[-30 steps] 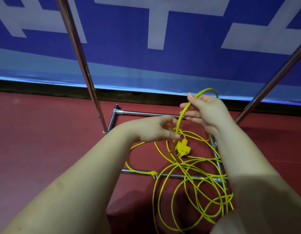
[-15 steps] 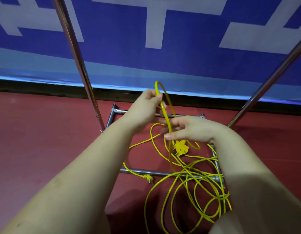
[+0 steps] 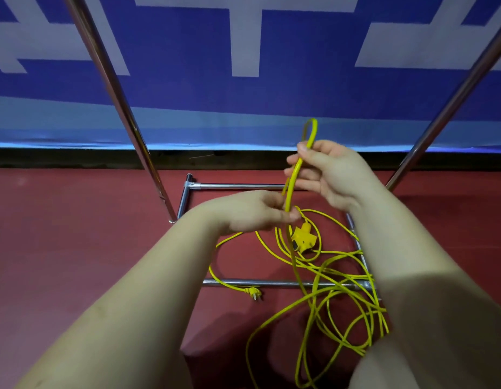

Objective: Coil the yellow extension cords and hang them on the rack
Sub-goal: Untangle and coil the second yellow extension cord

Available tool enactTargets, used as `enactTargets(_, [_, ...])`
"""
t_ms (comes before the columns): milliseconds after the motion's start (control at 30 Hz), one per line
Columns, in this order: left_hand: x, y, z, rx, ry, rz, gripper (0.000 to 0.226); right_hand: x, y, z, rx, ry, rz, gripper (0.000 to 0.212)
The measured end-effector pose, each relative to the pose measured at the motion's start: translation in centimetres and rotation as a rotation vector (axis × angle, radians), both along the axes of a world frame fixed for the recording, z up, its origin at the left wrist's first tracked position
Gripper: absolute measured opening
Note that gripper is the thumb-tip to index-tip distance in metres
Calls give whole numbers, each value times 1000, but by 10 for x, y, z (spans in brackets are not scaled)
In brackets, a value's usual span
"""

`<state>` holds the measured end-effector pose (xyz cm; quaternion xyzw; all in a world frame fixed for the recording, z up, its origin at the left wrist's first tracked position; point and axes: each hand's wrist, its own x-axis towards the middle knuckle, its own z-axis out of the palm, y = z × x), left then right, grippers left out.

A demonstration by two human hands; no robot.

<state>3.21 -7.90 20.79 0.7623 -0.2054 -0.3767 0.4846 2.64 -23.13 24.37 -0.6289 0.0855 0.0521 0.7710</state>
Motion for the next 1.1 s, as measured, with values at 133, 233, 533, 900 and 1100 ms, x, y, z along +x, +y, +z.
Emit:
enactTargets(133, [2, -5, 8, -145, -43, 168, 17, 2, -4, 7, 109, -72, -41, 5])
enactTargets(233, [7, -3, 17, -256, -137, 344, 22, -1, -10, 2, -241, -41, 150, 25])
enactTargets(533, [20, 3, 39, -604, -84, 714, 16, -8, -2, -13, -728, -27, 560, 8])
enactTargets(900, [1, -8, 19, -68, -108, 62, 8, 1, -5, 7, 102, 5, -51, 8])
enactTargets(1100, [10, -4, 27, -321, -207, 434, 17, -3, -10, 3, -250, -33, 220, 21])
